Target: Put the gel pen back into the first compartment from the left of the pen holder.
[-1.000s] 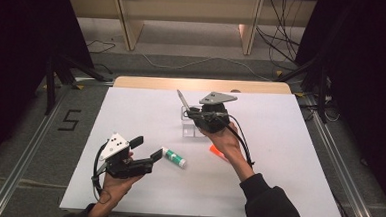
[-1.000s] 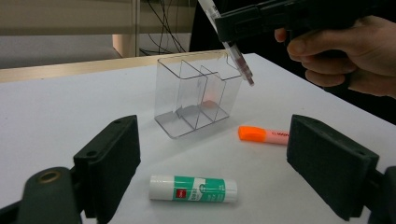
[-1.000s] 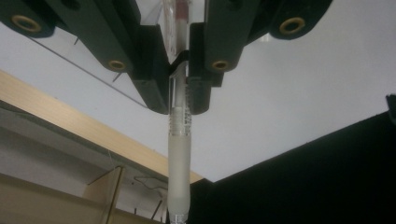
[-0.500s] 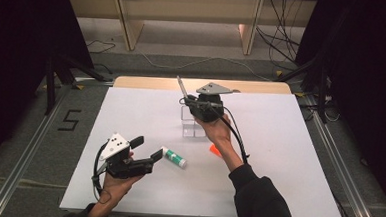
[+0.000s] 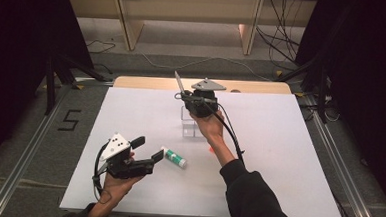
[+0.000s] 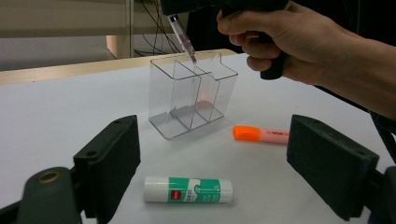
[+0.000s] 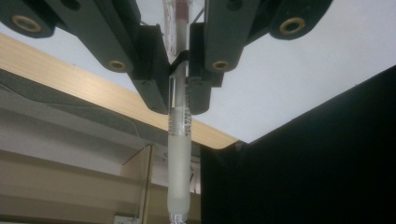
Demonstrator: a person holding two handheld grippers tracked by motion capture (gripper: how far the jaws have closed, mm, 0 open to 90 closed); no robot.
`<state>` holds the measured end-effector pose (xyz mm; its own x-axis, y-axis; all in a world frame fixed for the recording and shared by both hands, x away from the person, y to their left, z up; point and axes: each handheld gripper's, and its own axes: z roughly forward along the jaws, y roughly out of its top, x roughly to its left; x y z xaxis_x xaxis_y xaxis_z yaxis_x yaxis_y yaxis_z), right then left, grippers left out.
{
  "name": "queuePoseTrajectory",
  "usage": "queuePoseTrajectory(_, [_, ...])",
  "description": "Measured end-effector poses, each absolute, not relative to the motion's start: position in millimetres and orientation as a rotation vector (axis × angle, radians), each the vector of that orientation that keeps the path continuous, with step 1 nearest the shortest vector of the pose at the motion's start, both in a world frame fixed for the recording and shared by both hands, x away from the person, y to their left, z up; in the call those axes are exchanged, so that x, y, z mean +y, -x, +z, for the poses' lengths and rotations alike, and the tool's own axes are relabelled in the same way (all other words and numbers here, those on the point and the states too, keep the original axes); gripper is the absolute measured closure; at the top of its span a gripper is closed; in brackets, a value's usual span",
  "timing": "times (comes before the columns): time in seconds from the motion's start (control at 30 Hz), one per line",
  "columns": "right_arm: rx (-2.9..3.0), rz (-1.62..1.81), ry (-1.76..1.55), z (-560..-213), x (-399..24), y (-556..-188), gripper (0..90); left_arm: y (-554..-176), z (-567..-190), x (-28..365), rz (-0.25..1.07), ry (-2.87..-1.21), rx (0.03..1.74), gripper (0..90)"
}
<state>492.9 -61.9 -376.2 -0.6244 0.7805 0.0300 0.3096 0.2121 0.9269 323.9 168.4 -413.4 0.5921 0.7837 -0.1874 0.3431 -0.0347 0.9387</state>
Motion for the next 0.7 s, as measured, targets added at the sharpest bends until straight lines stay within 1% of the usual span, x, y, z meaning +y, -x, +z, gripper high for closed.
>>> queuePoseTrajectory(0.7, [2.033,1.359,-1.038,-391.6,-52.0,-497.8,79.8,-323.5,-412.7,168.3,0.461,-1.628,0.954,16.9])
